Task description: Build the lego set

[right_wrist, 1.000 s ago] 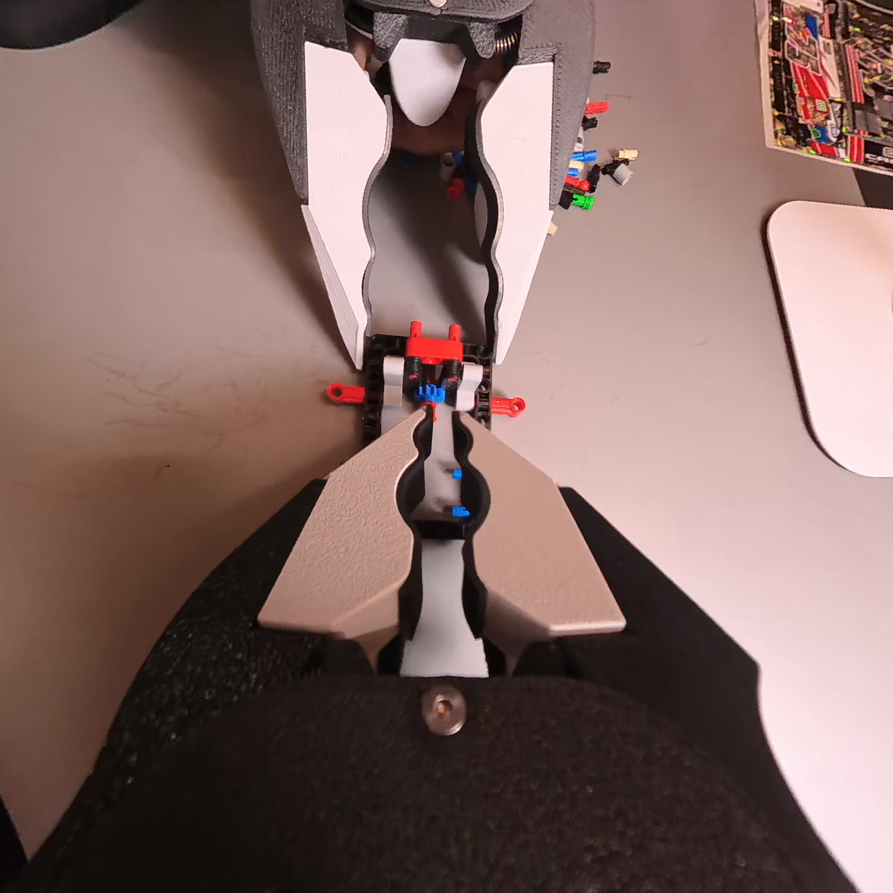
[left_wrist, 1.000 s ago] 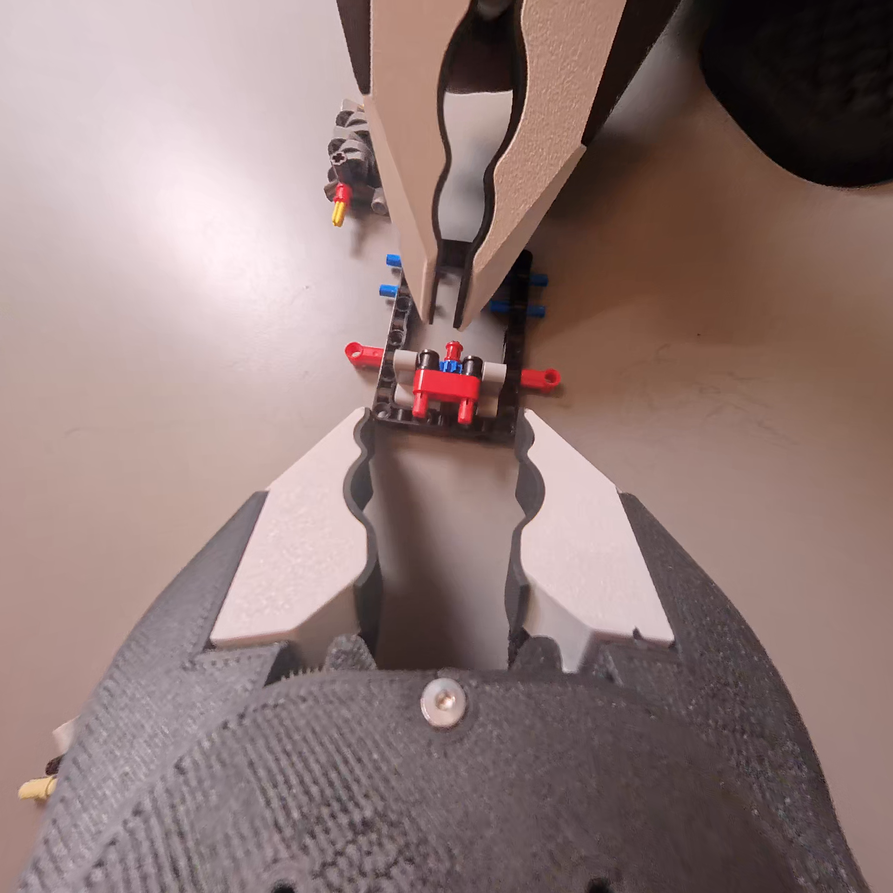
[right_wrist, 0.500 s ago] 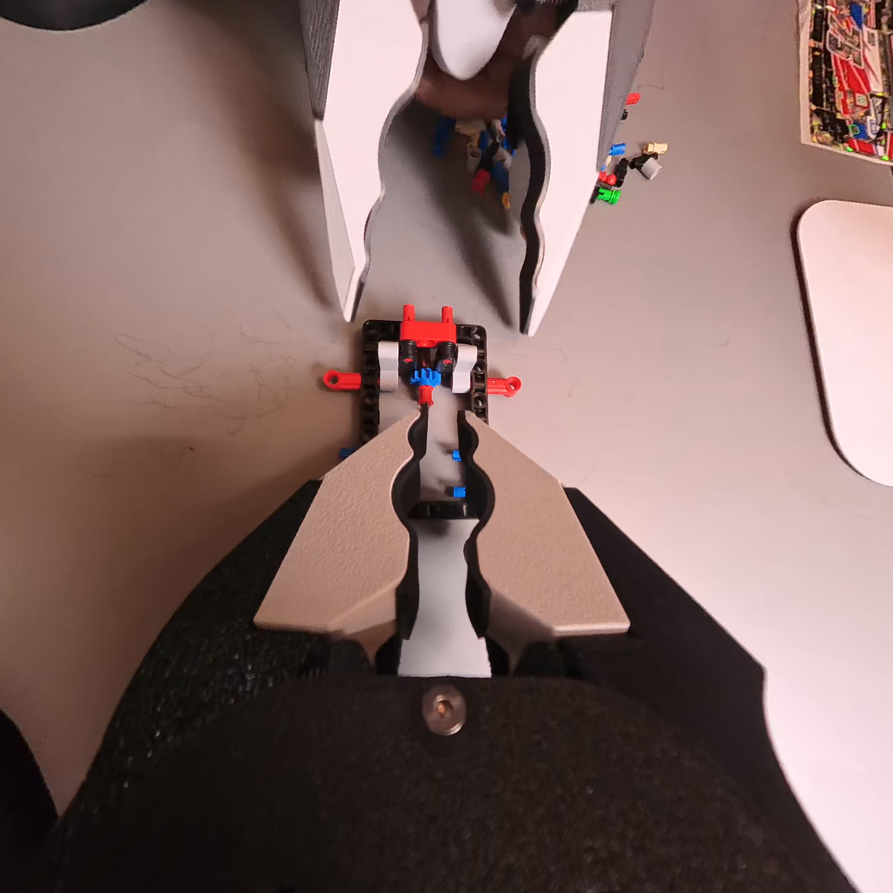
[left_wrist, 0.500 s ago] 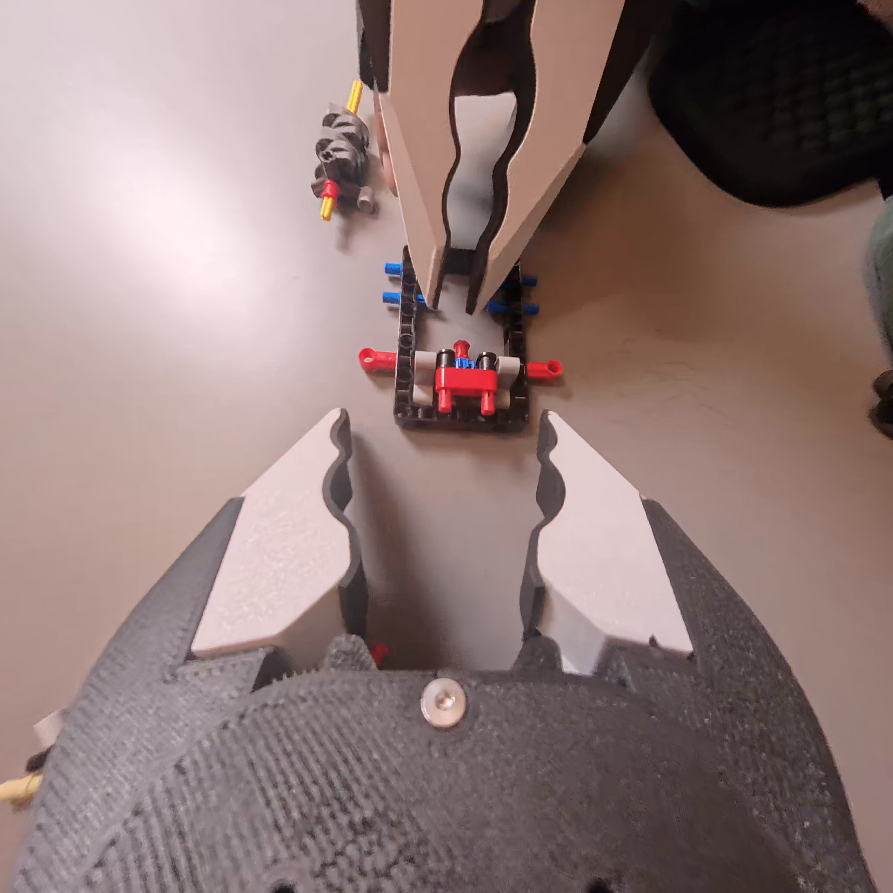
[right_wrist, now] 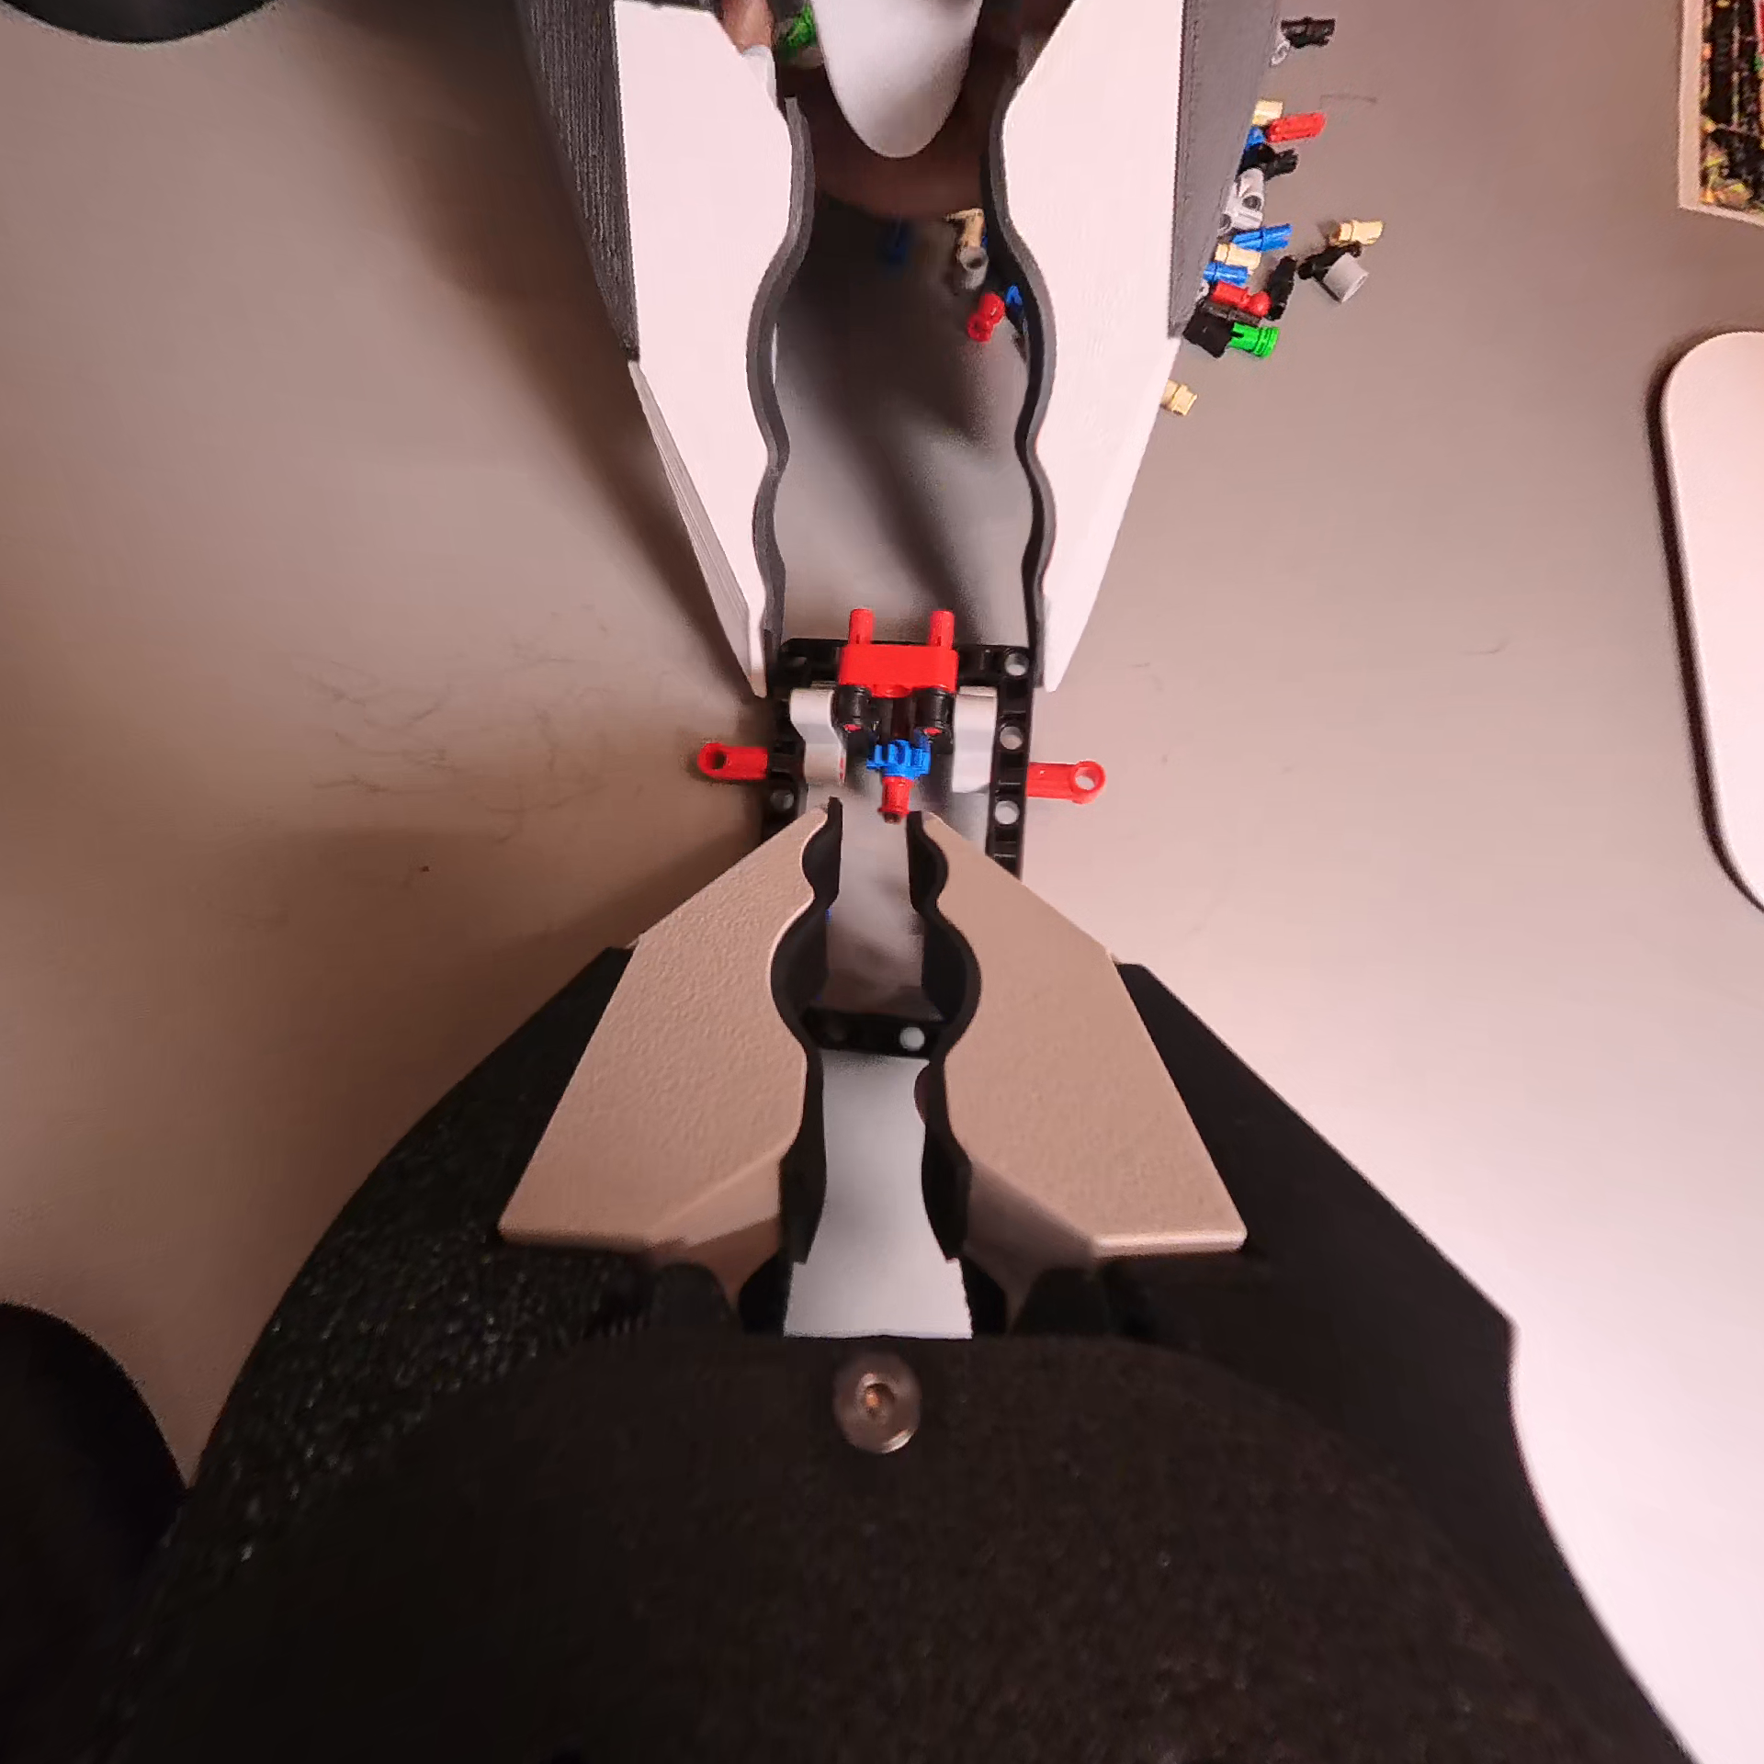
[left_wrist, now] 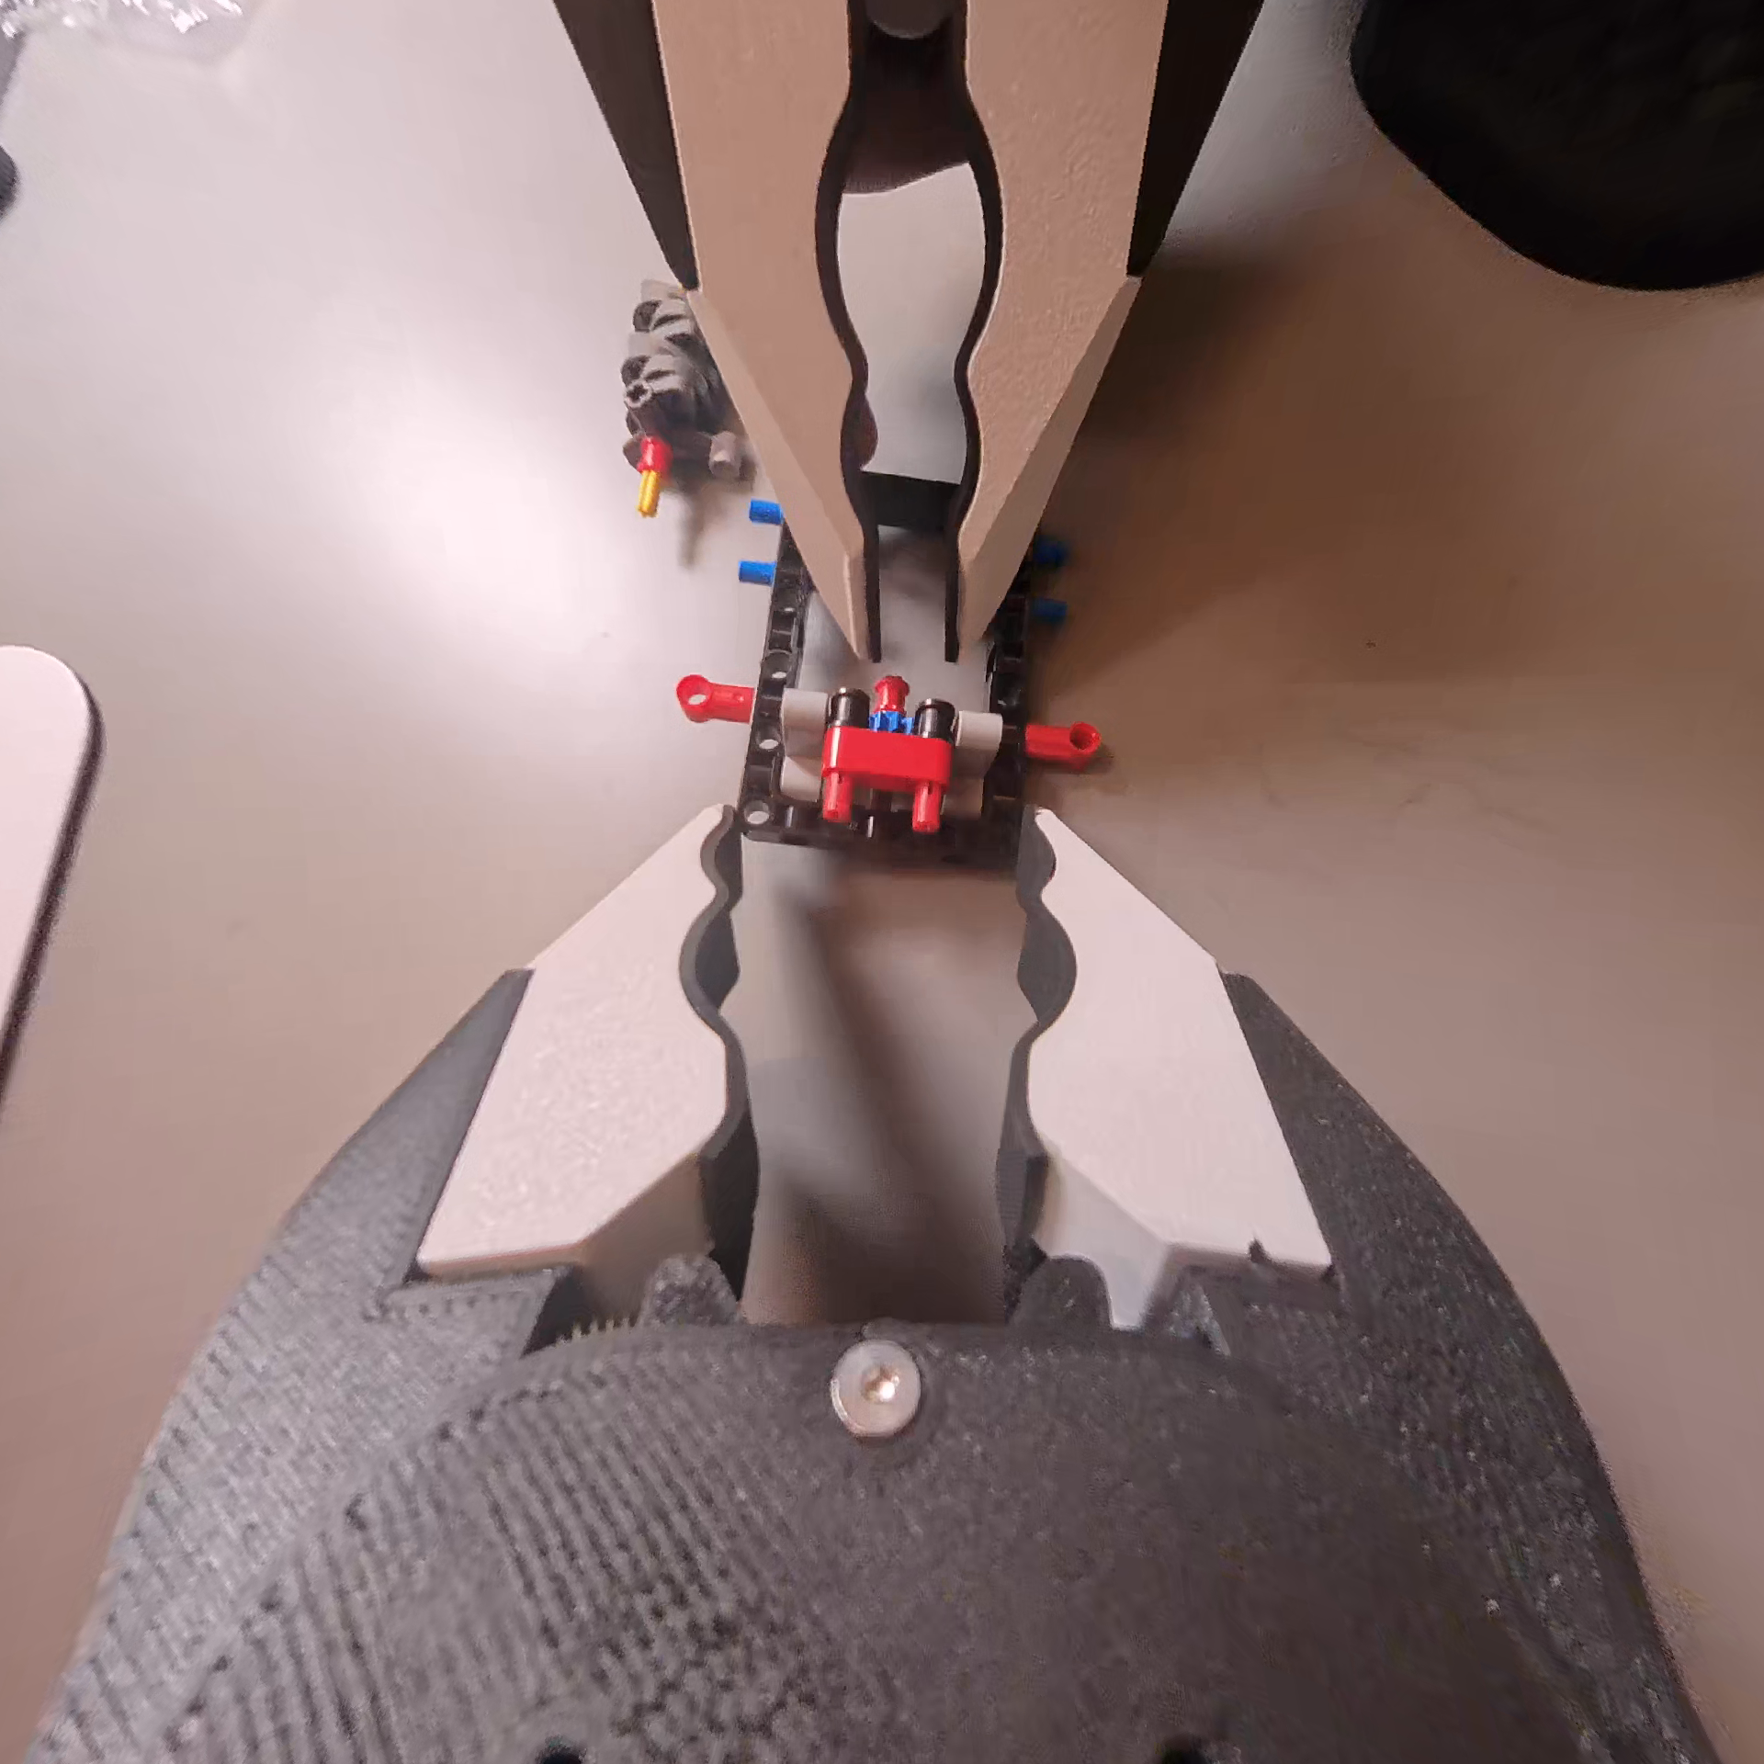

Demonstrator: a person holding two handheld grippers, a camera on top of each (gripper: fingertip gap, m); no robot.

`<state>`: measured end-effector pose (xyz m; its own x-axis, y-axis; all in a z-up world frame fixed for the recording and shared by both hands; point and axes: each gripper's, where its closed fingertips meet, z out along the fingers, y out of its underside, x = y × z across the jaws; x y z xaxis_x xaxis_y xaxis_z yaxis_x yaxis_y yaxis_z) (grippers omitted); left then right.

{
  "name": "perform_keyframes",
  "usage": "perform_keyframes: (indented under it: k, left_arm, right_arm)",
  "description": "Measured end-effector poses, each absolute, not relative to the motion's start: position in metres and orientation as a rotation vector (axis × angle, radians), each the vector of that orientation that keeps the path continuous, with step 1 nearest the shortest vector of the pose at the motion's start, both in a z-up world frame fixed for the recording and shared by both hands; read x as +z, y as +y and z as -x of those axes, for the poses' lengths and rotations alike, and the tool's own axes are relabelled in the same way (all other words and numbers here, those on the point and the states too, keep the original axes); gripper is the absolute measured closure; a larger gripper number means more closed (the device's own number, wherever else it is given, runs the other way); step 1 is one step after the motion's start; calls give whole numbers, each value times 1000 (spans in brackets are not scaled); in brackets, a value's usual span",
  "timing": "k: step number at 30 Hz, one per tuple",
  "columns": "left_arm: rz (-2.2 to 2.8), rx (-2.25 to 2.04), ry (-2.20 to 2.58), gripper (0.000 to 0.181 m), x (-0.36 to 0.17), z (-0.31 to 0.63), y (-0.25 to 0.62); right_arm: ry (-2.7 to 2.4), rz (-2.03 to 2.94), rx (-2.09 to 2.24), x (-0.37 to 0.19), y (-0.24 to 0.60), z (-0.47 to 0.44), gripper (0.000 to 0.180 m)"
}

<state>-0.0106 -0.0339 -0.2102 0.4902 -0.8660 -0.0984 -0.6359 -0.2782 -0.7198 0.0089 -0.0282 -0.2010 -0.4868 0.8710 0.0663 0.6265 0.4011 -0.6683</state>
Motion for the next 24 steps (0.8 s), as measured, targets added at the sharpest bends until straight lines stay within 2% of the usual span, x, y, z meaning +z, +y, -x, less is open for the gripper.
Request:
perform_keyframes:
  k: [10, 18, 24]
  left_arm:
    - [1904, -217, 1273, 124, -200, 9, -26]
    - [1895, -229, 1275, 123, -202, 9, -27]
    - [1940, -328, 1236, 124, -207, 9, -28]
  right_arm:
    - [-2267, 1245, 651, -199, -23, -10, 173]
    - [-2264, 1255, 589, -201, -19, -8, 172]
    - [-2296, 1260, 576, -208, -18, -8, 180]
